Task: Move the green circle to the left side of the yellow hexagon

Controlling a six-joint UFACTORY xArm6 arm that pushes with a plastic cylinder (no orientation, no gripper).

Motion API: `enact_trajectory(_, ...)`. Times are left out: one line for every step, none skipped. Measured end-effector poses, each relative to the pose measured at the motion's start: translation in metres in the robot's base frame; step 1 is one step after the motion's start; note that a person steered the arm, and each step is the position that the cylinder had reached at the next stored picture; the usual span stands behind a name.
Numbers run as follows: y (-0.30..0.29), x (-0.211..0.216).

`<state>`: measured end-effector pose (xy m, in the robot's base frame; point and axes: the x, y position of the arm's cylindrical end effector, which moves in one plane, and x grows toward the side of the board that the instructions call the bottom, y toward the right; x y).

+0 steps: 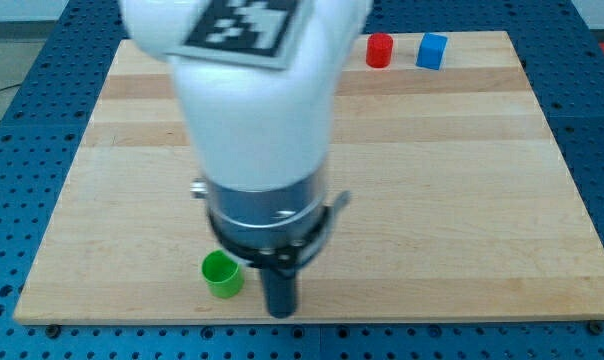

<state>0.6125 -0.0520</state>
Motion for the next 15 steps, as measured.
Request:
enact_trajectory(-0.045,-0.061)
enact_trajectory(-0.061,-0.079)
enact_trajectory(0.018,-0.065)
enact_trajectory(0.021,-0.028)
enact_trajectory(-0.041,-0.001)
enact_trajectory(-0.082,-0.019)
enact_trajectory(-0.074,-0.058)
enact_trajectory(-0.073,-0.110)
enact_trajectory(-0.078,-0.162)
enact_trajectory(-0.062,-0.173)
enact_trajectory(-0.081,-0.172)
enact_trajectory(-0.115,-0.188)
enact_trajectory(-0.126,-0.181)
enact_trajectory(-0.139,-0.167)
enact_trajectory(-0.148,-0.202)
